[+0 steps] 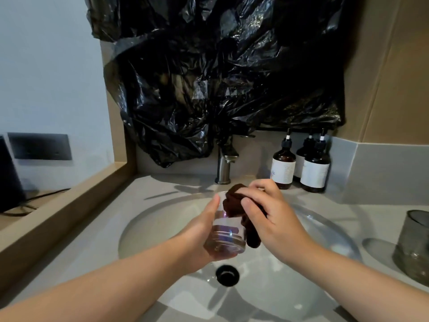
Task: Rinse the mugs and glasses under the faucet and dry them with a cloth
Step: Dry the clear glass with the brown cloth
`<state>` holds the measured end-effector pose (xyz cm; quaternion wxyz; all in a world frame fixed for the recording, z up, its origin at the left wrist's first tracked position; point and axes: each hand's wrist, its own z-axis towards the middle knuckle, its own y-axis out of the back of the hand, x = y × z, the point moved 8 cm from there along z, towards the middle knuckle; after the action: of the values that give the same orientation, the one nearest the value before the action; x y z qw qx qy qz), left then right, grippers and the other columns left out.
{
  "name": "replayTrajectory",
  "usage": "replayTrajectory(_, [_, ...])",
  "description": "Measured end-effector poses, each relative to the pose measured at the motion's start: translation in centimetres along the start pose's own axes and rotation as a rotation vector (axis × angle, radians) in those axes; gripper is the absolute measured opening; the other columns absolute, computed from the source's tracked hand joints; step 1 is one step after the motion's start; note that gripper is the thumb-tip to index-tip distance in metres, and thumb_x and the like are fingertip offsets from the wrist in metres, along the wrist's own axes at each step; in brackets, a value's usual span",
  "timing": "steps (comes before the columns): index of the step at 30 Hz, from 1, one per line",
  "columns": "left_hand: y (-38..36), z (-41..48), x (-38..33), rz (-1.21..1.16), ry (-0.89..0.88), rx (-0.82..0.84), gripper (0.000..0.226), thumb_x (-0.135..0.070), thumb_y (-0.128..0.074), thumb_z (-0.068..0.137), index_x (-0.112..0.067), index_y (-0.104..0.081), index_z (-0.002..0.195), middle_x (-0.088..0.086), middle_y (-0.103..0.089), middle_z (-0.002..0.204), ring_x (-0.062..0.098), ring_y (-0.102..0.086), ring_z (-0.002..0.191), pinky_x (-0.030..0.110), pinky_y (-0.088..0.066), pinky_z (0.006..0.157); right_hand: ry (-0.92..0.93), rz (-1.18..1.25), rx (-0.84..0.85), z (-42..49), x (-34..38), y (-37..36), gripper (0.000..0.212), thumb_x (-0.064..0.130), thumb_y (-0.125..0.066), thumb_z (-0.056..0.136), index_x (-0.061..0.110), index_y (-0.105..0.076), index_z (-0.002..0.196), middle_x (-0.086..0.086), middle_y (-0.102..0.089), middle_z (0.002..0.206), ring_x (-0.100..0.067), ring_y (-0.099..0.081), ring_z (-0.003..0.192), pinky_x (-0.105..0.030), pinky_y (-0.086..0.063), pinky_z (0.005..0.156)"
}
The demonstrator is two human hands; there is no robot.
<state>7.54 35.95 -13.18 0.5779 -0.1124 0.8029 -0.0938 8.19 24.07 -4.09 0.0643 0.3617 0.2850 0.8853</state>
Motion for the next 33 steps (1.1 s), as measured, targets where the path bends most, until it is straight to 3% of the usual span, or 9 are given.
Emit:
replayTrajectory(3, [0.3,0.1,0.0,0.048,-0.025,-0.012,0.057,-0.065,-0.048,0.085,-0.017,-0.06,0.113,0.017,-0.071,0.097,0.03,-0.071,0.08,0.039,-0.057,0.074,0.03,-0.023,-0.029,-0.3,-0.2,-0.1,0.023,0.04,-0.051,0.093,0.03,-0.065,0.108,0.021,-0.042,0.105,-0.006,-0.059,0.091,-0.025,-0.05,0.084])
replayTrajectory(6, [0.4,0.2,-0.2,0.116,-0.051,-0.02,0.064,-0.068,-0.047,0.084,-0.014,-0.06,0.116,0.015,-0.071,0.096,0.028,-0.069,0.074,0.038,-0.056,0.074,0.14,-0.115,-0.08,-0.7,0.5,0.3,0.021,0.027,-0.06,0.083,0.025,-0.071,0.101,0.021,-0.046,0.105,-0.002,-0.053,0.093,-0.014,-0.043,0.082])
replayTrajectory(11, [0.3,-0.1,-0.4,0.221,-0.095,-0.041,0.067,-0.069,-0.044,0.086,-0.012,-0.059,0.118,0.015,-0.068,0.094,0.024,-0.066,0.064,0.035,-0.055,0.067,0.367,-0.251,-0.073,-1.4,2.4,0.2,0.02,0.013,-0.064,0.079,0.019,-0.072,0.095,0.011,-0.055,0.101,-0.009,-0.058,0.092,-0.025,-0.048,0.076])
replayTrajectory(16, [0.6,-0.1,-0.7,0.228,-0.127,-0.075,0.062,-0.068,-0.043,0.087,-0.015,-0.058,0.115,0.013,-0.066,0.088,0.024,-0.065,0.064,0.037,-0.057,0.069,0.335,-0.257,-0.079,-1.2,2.6,0.1,0.033,0.015,-0.059,0.079,0.018,-0.064,0.112,0.01,-0.055,0.102,-0.01,-0.057,0.093,-0.028,-0.047,0.078])
replayTrajectory(20, [0.5,-0.4,-0.7,0.254,-0.113,-0.089,0.063,-0.068,-0.041,0.088,-0.014,-0.06,0.114,0.009,-0.068,0.077,0.022,-0.067,0.062,0.035,-0.057,0.065,0.48,-0.392,0.014,-2.2,3.7,-1.1,0.026,0.02,-0.053,0.082,0.015,-0.071,0.1,0.002,-0.057,0.093,-0.017,-0.058,0.08,-0.034,-0.05,0.058])
replayTrajectory(25, [0.8,-0.2,-0.7,0.299,-0.1,-0.166,0.056,-0.07,-0.043,0.086,-0.021,-0.056,0.109,0.012,-0.07,0.094,0.027,-0.068,0.076,0.043,-0.06,0.076,0.374,-0.47,-0.156,-0.9,2.8,1.0,0.021,0.021,-0.057,0.082,0.016,-0.073,0.095,0.001,-0.057,0.088,-0.02,-0.058,0.072,-0.037,-0.05,0.052])
replayTrajectory(29, [0.9,0.0,-0.5,0.277,-0.117,-0.172,0.066,-0.069,-0.035,0.089,-0.013,-0.06,0.114,0.015,-0.071,0.088,0.028,-0.069,0.068,0.043,-0.06,0.072,0.509,-0.556,0.044,-2.5,4.0,-1.7,0.026,0.023,-0.05,0.081,0.017,-0.072,0.094,0.001,-0.059,0.088,-0.017,-0.056,0.075,-0.032,-0.049,0.05])
replayTrajectory(31, [1.3,0.1,-0.7,0.262,-0.12,-0.236,0.067,-0.07,-0.034,0.089,-0.015,-0.058,0.118,0.013,-0.071,0.091,0.028,-0.07,0.077,0.044,-0.06,0.074,0.47,-0.577,0.035,-1.7,3.7,-1.5,0.024,0.023,-0.053,0.082,0.019,-0.071,0.097,0.002,-0.057,0.089,-0.018,-0.057,0.075,-0.034,-0.049,0.05])
replayTrajectory(33, [1.7,0.2,-0.8,0.286,-0.109,-0.3,0.063,-0.071,-0.034,0.088,-0.023,-0.053,0.124,0.012,-0.069,0.1,0.031,-0.068,0.091,0.047,-0.058,0.081,0.379,-0.57,-0.077,-0.4,2.9,-0.3,0.019,0.017,-0.063,0.082,0.019,-0.071,0.098,0.002,-0.056,0.088,-0.021,-0.057,0.073,-0.036,-0.049,0.049])
